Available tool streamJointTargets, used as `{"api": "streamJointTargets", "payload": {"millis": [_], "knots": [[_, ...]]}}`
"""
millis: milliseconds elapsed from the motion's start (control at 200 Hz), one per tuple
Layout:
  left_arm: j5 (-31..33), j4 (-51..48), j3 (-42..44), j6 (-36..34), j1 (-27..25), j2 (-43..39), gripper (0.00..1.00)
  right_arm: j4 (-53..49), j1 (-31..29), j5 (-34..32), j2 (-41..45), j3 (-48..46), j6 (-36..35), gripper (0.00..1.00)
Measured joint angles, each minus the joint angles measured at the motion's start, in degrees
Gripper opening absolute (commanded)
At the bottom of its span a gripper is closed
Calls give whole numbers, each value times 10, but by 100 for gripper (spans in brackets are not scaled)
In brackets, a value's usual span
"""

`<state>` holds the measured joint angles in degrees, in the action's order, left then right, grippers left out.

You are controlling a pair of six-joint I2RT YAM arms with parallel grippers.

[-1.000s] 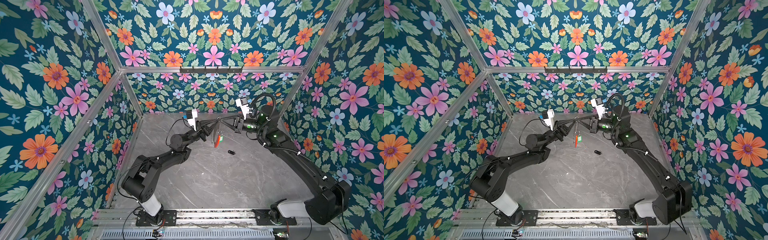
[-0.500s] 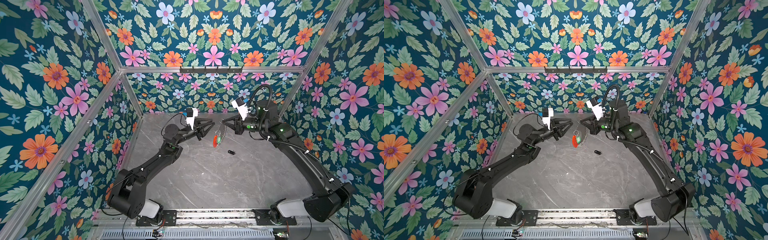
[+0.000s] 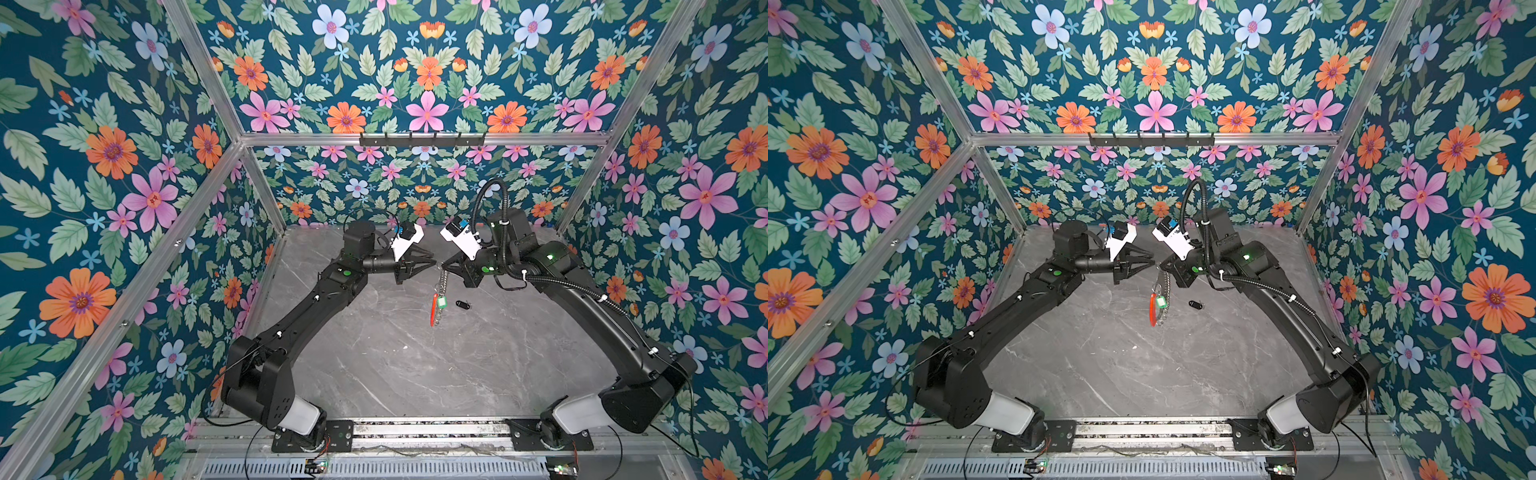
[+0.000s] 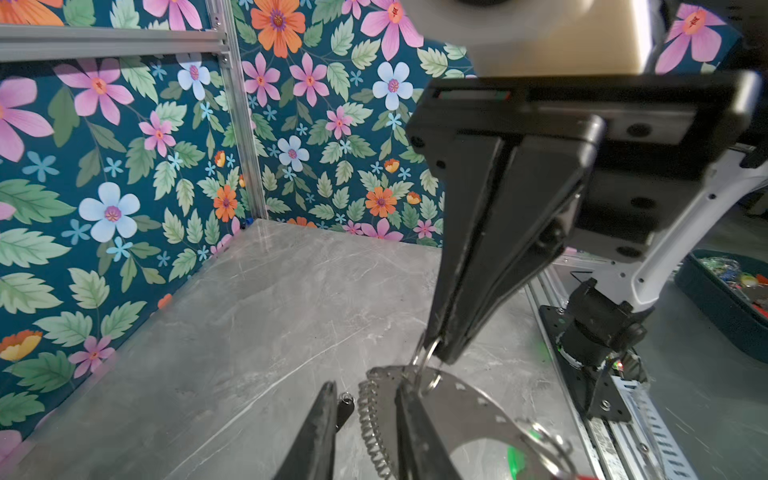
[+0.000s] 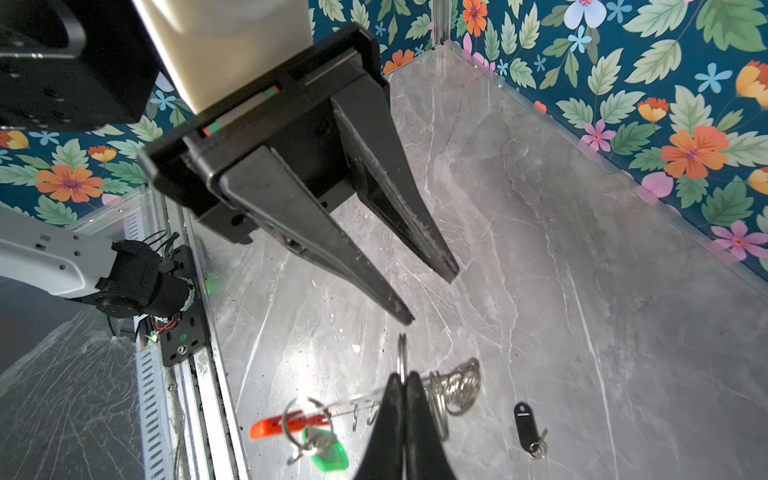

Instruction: Put the keys on the keyring

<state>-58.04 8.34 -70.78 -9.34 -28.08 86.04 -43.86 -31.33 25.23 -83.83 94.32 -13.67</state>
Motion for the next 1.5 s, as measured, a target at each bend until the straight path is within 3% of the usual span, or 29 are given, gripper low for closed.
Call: {"api": "streamJointTargets", "payload": {"millis": [210,355,570,840,1025,1265,1400,1500], "knots": [[-16,-17,-3,-12,0,0,38,-1,-1,-3,-2,1,-8,0],[-21,-14,-3,-11,0,0,38,-1,-6,-5,-5,2,-9,0],[-35,-5,-6,5,0,11,26,-1,-13,-8,-8,4,-9,0],[-47,-3,-7,18,-1,16,20,-3,-16,-10,-14,13,-9,0],[-56,-4,-7,17,-2,16,0,-3,-18,-19,-22,20,-9,0],[-59,-4,-7,32,-2,16,0,-8,-19,-30,-24,25,-7,0],[-42,43,21,73,-2,13,0,25,-19,-38,-10,-6,34,31],[-3,165,87,159,-5,10,0,92,-21,-48,29,-75,86,42]]}}
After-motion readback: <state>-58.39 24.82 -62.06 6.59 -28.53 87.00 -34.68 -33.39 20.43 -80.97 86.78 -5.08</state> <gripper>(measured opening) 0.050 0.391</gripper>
